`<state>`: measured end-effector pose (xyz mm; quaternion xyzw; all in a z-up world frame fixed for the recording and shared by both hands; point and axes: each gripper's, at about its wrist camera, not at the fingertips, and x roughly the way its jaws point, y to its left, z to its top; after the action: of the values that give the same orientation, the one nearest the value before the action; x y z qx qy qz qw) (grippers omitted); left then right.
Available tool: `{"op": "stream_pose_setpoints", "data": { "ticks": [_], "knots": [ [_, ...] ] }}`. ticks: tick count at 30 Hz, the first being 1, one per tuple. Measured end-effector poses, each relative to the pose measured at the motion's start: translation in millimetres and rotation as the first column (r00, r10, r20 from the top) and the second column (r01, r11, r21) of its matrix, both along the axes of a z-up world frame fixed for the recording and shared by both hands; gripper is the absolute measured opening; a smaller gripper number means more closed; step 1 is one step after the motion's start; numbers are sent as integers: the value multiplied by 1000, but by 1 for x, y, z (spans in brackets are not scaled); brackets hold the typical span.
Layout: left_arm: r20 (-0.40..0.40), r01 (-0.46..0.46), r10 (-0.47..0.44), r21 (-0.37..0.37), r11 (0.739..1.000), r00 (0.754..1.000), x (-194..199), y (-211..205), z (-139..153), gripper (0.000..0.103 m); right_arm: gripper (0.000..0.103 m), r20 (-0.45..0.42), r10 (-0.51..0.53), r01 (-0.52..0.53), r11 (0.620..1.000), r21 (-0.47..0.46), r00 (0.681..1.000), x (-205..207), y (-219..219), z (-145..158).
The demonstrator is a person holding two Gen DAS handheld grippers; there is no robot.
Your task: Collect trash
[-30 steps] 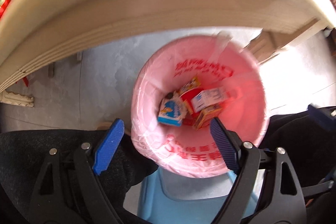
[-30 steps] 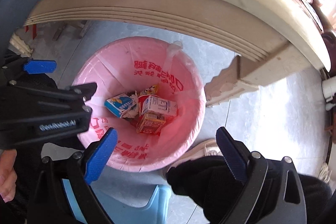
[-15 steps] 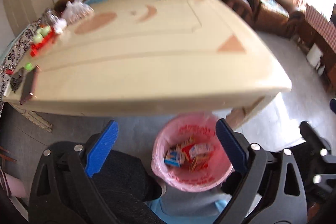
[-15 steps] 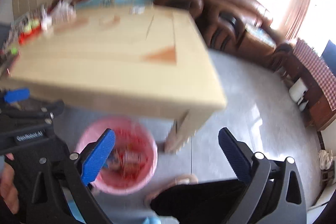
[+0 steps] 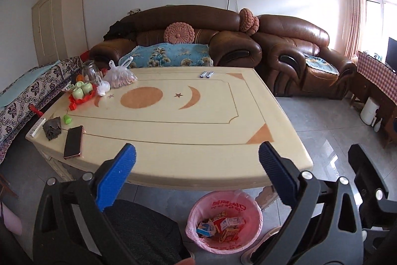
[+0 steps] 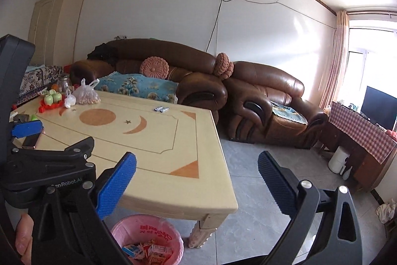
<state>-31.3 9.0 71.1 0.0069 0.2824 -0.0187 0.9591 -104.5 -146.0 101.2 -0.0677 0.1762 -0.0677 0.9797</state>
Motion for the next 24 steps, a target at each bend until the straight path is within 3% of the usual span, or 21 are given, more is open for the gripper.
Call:
{"op": "stream_pose_setpoints", "data": {
  "ticks": [5, 17, 24],
  "knots": [
    [-22, 28, -29, -32, 999, 999, -6, 0, 0, 97, 96, 9, -1, 0, 998, 58, 1000, -10, -9, 6],
    [22, 73, -72, -41, 996, 997, -20, 4, 8, 97, 96, 52, -25, 19, 994, 111, 998, -20, -19, -1],
    [9, 66, -65, -63, 996, 998, -20, 8, 7, 97, 96, 48, -43, 38, 993, 112, 998, -18, -21, -2]
  ]
}}
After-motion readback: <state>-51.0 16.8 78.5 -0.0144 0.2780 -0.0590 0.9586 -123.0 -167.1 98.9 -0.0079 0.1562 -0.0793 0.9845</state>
